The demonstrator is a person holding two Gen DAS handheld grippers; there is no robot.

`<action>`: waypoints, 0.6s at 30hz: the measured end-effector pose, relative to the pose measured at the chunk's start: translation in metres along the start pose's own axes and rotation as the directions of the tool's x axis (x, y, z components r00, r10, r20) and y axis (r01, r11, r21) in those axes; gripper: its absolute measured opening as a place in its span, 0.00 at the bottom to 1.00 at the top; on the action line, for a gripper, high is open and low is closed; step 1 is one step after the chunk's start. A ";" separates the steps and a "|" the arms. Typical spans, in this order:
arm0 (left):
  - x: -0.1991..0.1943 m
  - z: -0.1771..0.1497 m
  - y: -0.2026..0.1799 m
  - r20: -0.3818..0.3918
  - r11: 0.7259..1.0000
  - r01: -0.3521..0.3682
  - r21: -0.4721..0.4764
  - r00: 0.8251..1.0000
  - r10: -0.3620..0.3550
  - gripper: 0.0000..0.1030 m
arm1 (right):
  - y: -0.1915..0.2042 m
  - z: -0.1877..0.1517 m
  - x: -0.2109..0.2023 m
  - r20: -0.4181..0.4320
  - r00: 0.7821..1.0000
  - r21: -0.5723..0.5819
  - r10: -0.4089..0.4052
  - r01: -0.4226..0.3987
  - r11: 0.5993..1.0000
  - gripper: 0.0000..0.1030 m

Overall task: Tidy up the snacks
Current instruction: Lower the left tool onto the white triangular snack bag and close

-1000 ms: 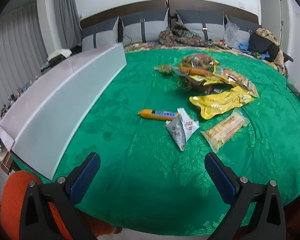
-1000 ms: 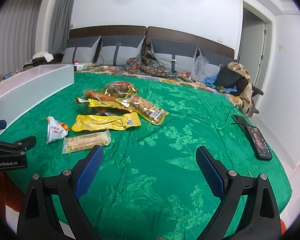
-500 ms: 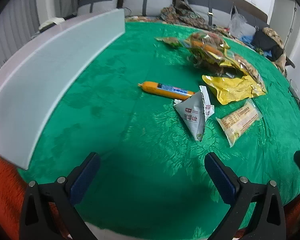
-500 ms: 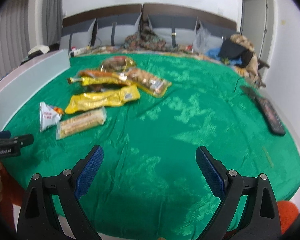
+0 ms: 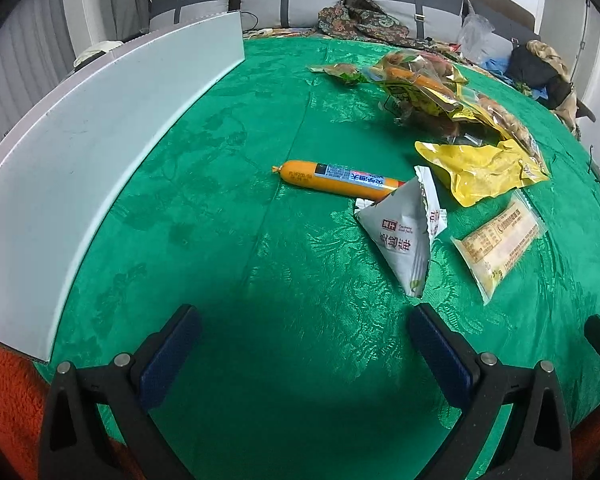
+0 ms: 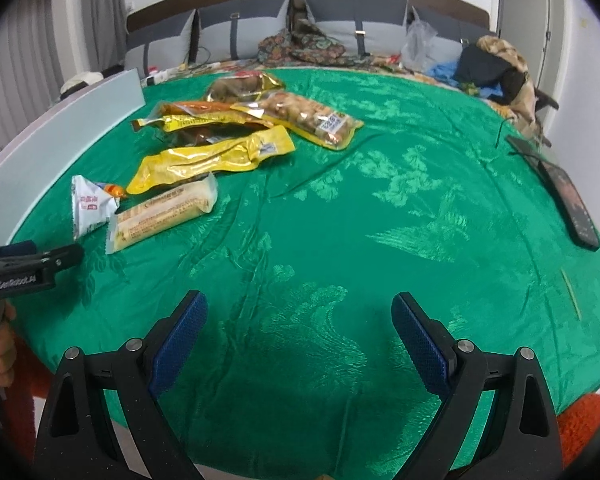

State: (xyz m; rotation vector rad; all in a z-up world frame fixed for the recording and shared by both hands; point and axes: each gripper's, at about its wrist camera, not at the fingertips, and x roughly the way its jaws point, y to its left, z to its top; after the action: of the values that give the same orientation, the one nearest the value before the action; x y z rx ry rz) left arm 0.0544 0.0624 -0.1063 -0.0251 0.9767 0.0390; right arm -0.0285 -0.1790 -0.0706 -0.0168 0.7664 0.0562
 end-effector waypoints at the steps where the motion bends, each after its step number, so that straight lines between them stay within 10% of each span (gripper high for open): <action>1: 0.000 -0.001 0.000 0.003 1.000 0.002 0.003 1.000 -0.002 1.00 | -0.001 0.000 0.002 -0.010 1.000 0.009 0.004 -0.004 1.000 0.93; 13: -0.003 -0.001 0.007 -0.036 0.999 0.033 0.021 0.999 -0.033 1.00 | -0.007 -0.002 0.012 -0.065 0.998 0.041 0.002 0.001 0.999 0.93; 18: -0.011 0.020 -0.003 -0.060 0.982 0.187 -0.016 0.980 -0.188 1.00 | 0.000 -0.004 0.013 -0.067 0.998 0.005 -0.022 0.022 1.000 0.94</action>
State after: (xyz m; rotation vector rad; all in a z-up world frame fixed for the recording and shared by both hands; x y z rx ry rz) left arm 0.0650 0.0599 -0.0865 -0.1283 1.0316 -0.1309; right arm -0.0214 -0.1784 -0.0826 -0.0214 0.8333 0.0324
